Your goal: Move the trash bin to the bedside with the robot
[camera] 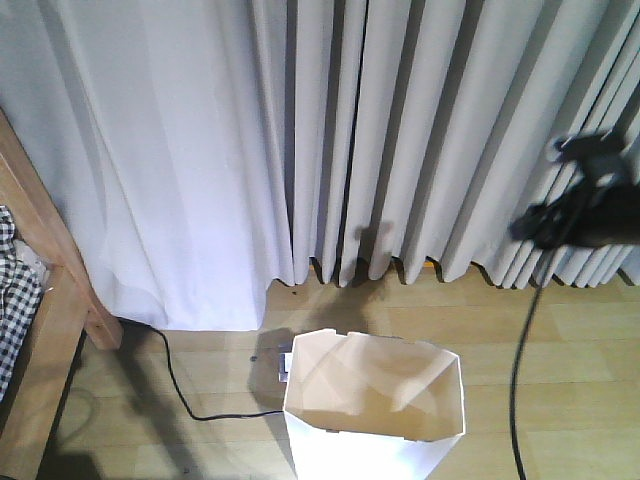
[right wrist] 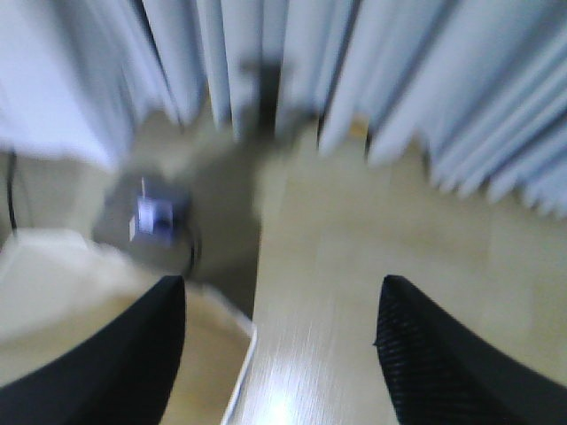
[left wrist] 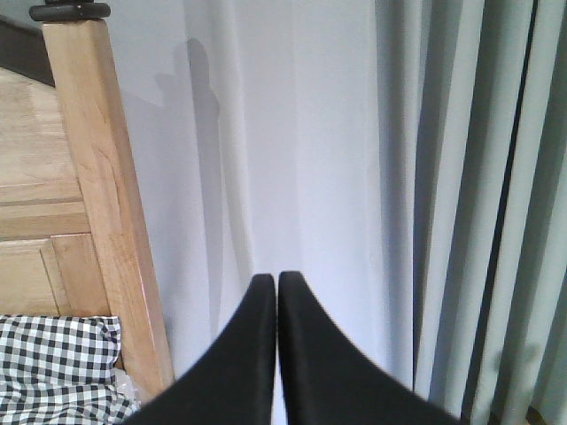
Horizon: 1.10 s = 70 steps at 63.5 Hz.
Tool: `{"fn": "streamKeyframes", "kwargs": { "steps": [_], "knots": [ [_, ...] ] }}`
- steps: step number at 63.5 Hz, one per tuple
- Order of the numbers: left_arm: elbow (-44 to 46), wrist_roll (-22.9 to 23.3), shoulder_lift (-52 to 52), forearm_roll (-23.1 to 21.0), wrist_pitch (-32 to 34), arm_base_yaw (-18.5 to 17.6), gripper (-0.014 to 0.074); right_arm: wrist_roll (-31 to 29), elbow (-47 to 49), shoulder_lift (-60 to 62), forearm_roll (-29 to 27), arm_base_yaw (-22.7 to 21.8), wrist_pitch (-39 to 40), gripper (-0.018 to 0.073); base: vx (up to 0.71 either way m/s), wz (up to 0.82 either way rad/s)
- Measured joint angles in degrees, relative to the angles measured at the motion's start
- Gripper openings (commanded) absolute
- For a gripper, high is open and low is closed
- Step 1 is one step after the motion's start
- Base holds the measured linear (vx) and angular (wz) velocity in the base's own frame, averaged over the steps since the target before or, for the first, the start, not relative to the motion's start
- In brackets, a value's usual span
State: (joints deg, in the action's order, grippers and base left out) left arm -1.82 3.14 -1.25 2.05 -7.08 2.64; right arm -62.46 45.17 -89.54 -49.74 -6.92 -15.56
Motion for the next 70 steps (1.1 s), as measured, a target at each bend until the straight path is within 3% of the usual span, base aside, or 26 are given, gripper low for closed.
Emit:
{"fn": "streamKeyframes", "kwargs": {
  "steps": [20, 39, 52, 61, 70],
  "knots": [
    [0.0, 0.0, 0.0, 0.0, 0.0, 0.0, -0.0006, 1.3, -6.6, 35.5, 0.0, 0.0, -2.7, 0.0455, 0.00, 0.00],
    [0.0, 0.0, 0.0, 0.0, 0.0, 0.0, -0.0006, 6.6, -21.0, 67.6, 0.0, 0.0, -2.3, 0.0455, 0.00, 0.00],
    [0.0, 0.0, 0.0, 0.0, 0.0, 0.0, -0.0006, 6.8, -30.3, 77.1, 0.6, 4.0, -2.2, 0.0455, 0.00, 0.00],
    [0.0, 0.0, 0.0, 0.0, 0.0, 0.0, -0.0006, 6.4, -31.5, 78.3, 1.3, 5.4, -2.3, 0.0443, 0.00, 0.00],
    [0.0, 0.0, 0.0, 0.0, 0.0, 0.0, -0.0006, 6.4, -31.5, 78.4, 2.0, 5.4, -2.4, 0.0285, 0.00, 0.00]
  ]
}}
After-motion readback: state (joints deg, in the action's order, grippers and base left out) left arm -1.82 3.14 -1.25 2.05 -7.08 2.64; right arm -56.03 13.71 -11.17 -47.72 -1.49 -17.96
